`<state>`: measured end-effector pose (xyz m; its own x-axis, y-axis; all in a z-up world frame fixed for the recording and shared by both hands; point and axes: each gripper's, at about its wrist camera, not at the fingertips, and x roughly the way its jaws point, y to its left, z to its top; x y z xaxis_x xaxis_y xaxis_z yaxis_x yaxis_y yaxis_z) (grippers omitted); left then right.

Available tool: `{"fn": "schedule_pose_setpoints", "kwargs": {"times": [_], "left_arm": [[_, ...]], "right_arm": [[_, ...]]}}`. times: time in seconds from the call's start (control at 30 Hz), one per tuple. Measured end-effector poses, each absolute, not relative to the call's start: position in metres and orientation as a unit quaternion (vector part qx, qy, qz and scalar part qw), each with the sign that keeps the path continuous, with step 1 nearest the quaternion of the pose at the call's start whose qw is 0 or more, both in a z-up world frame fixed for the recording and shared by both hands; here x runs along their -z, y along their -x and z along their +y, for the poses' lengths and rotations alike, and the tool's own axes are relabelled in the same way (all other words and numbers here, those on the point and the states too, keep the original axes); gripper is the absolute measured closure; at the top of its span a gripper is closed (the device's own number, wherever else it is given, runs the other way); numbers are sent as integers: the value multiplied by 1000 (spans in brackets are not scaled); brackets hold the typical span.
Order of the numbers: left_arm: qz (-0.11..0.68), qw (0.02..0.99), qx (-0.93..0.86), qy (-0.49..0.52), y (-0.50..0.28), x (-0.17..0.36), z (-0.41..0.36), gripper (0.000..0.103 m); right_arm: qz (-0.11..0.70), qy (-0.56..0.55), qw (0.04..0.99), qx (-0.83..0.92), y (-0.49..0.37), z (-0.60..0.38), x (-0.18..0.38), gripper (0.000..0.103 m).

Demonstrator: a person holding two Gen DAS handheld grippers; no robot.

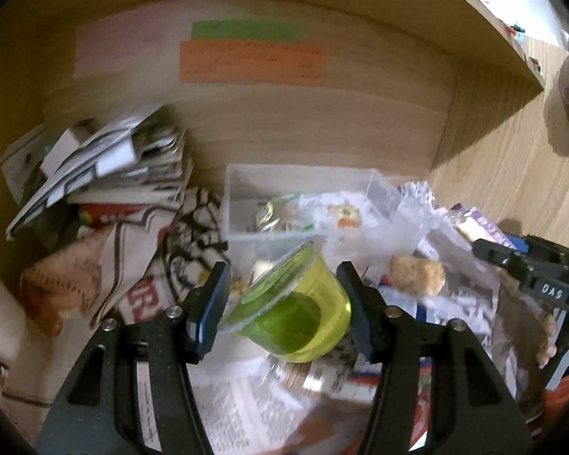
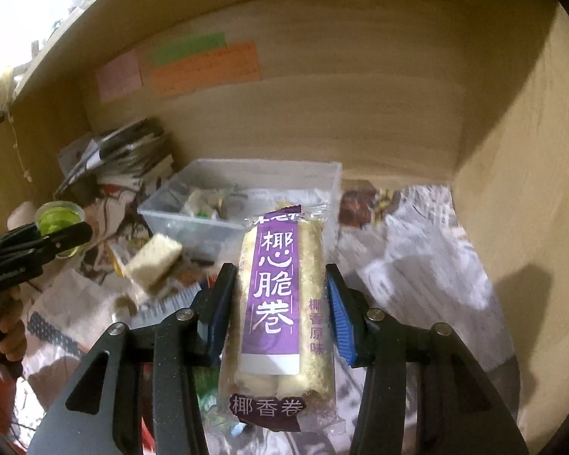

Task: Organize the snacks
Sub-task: 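Place the jelly cup in the clear box with the left tool while the right tool places the coconut roll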

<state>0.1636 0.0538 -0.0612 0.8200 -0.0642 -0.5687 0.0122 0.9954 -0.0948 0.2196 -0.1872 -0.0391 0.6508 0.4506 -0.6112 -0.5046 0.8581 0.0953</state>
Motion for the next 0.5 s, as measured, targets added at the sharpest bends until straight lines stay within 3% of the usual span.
{"fn": "schedule_pose_setpoints", "kwargs": {"times": [0.5], "left_arm": [[321, 945, 47, 44, -249, 63, 23, 46]], "right_arm": [[326, 50, 901, -282, -280, -155, 32, 60]]}}
